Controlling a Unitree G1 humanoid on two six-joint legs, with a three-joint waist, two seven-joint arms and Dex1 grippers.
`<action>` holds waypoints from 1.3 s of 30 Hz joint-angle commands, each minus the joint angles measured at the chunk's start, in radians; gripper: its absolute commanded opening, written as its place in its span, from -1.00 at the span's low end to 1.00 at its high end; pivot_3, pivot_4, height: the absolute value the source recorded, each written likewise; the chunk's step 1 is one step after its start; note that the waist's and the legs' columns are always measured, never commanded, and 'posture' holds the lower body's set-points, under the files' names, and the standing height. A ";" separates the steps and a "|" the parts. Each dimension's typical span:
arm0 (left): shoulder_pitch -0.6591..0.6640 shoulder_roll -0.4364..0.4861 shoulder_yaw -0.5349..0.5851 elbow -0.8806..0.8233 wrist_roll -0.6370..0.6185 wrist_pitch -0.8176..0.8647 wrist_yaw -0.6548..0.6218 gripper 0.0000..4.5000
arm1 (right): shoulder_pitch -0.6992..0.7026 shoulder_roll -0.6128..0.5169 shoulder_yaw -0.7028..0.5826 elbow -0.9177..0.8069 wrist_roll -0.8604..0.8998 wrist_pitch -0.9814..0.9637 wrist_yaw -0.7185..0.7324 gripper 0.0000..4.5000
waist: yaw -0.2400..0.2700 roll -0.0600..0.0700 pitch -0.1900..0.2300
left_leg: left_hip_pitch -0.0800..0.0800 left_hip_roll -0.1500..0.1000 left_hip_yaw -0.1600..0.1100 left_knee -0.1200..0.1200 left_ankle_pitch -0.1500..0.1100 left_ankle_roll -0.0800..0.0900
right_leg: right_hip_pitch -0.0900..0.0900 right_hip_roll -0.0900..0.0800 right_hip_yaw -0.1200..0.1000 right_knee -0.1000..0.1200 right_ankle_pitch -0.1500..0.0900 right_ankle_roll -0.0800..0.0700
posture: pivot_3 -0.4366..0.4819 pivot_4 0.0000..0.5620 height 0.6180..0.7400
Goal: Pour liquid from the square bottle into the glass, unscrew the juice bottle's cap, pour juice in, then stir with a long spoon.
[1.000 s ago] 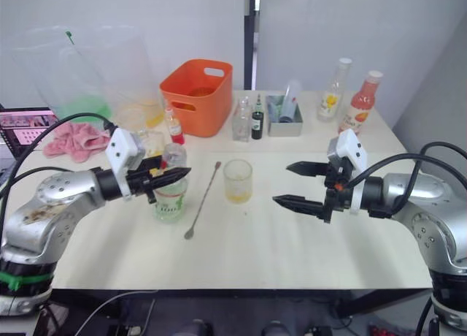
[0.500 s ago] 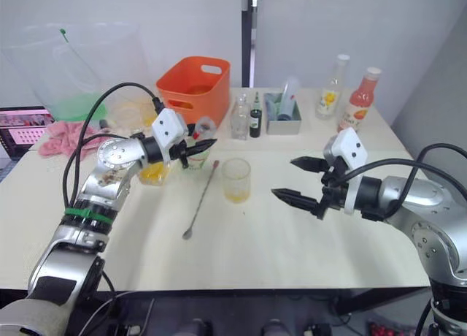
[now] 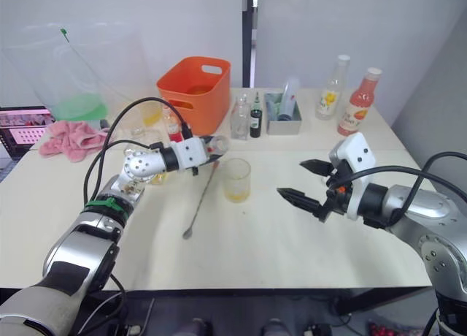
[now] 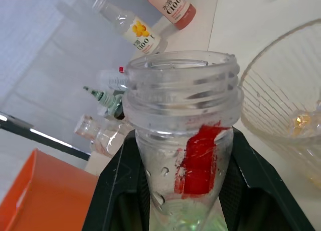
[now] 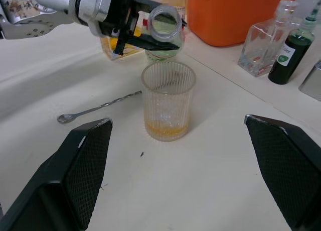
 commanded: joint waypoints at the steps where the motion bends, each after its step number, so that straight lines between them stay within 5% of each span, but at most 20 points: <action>1: -0.062 0.011 -0.017 0.015 0.076 -0.065 0.108 -0.47 | 0.012 -0.020 -0.048 -0.034 0.009 -0.014 -0.003 0.99 | 0.001 0.000 0.000 | 0.000 0.000 0.000 0.000 0.000 0.000 | 0.000 0.000 0.000 0.000 0.000 0.000 | -0.05 -0.47 1.00; 23: -0.187 0.044 -0.202 0.138 0.442 -0.144 0.569 -0.47 | 0.029 -0.023 -0.048 -0.025 0.002 -0.028 0.005 0.99 | -0.001 -0.001 0.001 | 0.000 -0.001 0.000 0.001 0.000 0.000 | 0.000 0.000 0.000 0.002 0.000 0.000 | -0.05 -0.47 1.00; 39: -0.229 0.070 -0.318 0.163 0.597 -0.139 0.793 -0.47 | 0.042 -0.007 -0.047 -0.036 0.003 -0.033 -0.012 0.99 | -0.001 -0.001 0.001 | 0.000 -0.001 0.000 0.001 0.000 0.000 | 0.000 0.000 0.000 0.004 0.000 0.000 | -0.05 -0.47 1.00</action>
